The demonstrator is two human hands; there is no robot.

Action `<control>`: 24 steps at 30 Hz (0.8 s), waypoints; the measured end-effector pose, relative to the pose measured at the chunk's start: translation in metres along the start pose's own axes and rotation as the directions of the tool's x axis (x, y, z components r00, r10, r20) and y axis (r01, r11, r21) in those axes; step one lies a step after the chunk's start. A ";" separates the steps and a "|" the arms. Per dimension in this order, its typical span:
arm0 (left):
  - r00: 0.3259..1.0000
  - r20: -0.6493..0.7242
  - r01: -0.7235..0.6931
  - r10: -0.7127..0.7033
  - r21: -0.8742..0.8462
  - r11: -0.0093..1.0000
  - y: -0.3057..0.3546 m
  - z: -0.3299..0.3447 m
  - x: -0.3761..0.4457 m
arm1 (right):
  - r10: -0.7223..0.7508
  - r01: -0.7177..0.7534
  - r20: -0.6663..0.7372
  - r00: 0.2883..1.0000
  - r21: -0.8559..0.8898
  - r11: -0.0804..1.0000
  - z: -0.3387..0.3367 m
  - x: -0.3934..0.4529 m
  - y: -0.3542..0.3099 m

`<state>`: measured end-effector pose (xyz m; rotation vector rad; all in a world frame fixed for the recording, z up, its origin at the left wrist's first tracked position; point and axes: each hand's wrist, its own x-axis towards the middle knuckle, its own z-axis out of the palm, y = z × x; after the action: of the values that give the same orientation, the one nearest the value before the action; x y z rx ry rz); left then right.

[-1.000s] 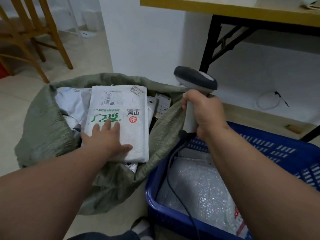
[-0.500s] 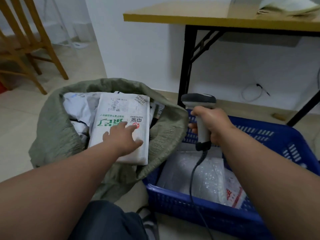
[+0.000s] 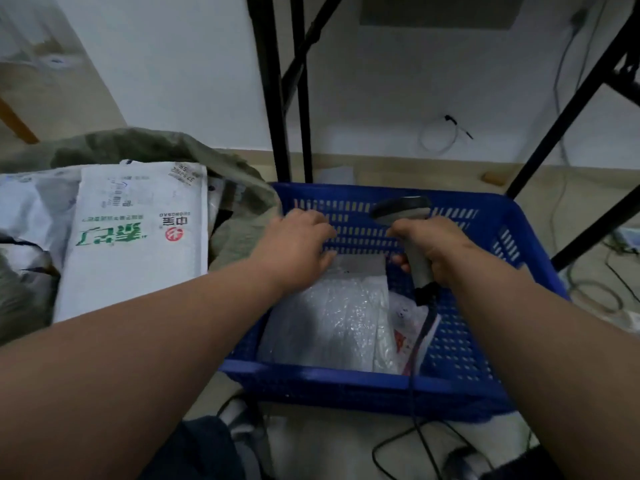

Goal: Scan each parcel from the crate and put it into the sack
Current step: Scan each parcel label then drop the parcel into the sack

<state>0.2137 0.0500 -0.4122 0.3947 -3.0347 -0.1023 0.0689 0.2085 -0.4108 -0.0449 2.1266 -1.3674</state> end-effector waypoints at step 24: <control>0.512 0.859 -0.280 -0.003 0.170 0.945 0.076 0.264 0.082 | 0.323 -0.321 0.097 0.942 -0.031 0.946 -0.027 0.181 0.117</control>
<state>0.0924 0.1173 -0.6635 0.0920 -4.0983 0.2570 -0.0593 0.2237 -0.5855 0.2156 1.9573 -1.1313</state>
